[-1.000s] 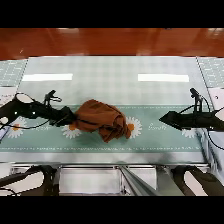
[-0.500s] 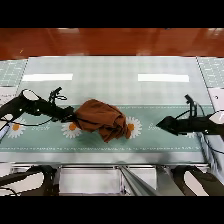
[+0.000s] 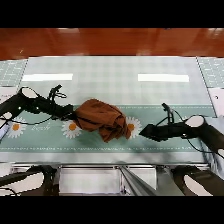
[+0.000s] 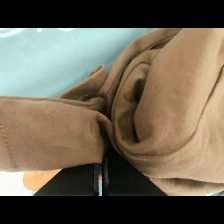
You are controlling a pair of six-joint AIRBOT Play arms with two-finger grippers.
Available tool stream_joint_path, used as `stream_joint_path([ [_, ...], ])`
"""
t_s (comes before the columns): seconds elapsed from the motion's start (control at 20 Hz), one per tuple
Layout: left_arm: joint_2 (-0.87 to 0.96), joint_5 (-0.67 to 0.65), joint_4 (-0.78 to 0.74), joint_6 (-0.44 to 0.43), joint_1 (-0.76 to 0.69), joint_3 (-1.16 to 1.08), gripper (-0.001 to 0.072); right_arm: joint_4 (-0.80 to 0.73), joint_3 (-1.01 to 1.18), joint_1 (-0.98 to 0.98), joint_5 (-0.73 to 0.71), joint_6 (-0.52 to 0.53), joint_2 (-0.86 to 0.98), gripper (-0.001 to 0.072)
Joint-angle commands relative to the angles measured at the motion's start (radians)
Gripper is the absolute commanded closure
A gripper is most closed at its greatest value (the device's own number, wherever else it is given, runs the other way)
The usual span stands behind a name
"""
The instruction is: Fold the shirts.
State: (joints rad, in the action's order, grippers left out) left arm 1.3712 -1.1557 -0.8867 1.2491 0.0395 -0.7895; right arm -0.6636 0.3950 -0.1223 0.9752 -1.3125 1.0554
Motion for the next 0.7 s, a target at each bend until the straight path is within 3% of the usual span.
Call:
stream_joint_path([
  [0.0,-0.001,-0.001,0.0,0.005,0.0,-0.002,0.0688,0.149,0.047,-0.106,-0.093,0.059,0.137,0.0312],
  [0.35,-0.001,-0.005,0.0,0.004,0.0,-0.002,0.0688,0.212,0.245,-0.274,-0.134,0.077,0.359,0.0337],
  [0.45,-0.001,-0.005,0.0,0.004,0.0,-0.002,0.0688,0.212,0.283,-0.28,-0.135,0.078,0.367,0.0493],
  [0.5,-0.001,-0.005,0.0,0.004,0.0,-0.002,0.0688,0.211,0.298,-0.28,-0.127,0.092,0.367,0.0628],
  [0.55,-0.001,-0.005,0.0,0.004,0.0,-0.002,0.0688,0.21,0.314,-0.28,-0.119,0.116,0.367,0.0681],
  [0.65,-0.008,-0.007,0.0,0.0,0.004,-0.008,0.0688,0.165,0.354,-0.274,-0.076,0.123,0.36,0.0682],
])
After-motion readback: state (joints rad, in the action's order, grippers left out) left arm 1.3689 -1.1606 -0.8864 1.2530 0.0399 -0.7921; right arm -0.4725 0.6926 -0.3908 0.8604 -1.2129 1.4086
